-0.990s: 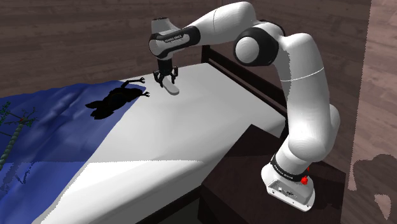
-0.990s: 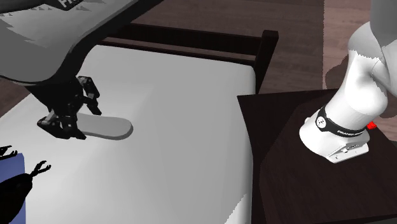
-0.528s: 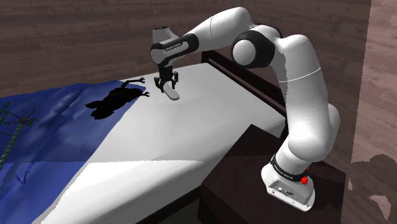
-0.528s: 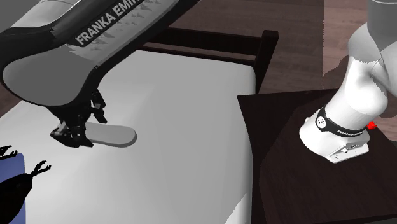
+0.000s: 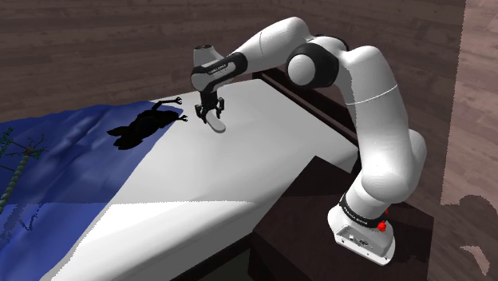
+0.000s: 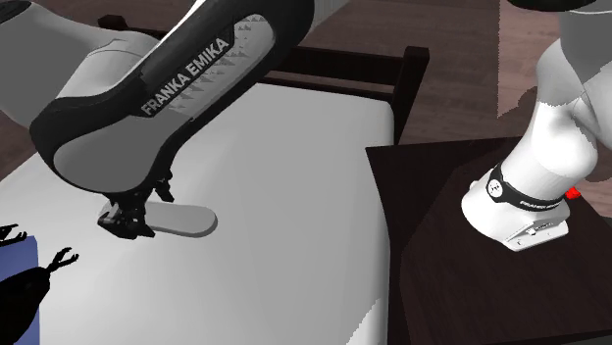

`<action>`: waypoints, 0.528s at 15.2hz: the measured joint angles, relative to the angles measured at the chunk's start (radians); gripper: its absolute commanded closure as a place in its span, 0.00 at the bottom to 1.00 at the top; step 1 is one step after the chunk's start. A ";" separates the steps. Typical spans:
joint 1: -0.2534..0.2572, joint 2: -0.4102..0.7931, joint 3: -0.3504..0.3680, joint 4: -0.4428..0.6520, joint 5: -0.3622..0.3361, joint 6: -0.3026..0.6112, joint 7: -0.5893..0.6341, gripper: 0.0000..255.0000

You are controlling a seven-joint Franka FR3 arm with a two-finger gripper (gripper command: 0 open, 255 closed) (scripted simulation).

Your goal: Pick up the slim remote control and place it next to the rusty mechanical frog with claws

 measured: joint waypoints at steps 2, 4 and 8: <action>0.002 0.007 0.000 -0.015 -0.001 0.021 0.003 1.00; 0.003 0.025 -0.001 -0.012 -0.002 0.038 0.005 1.00; 0.003 0.059 -0.003 -0.013 -0.004 0.071 0.005 1.00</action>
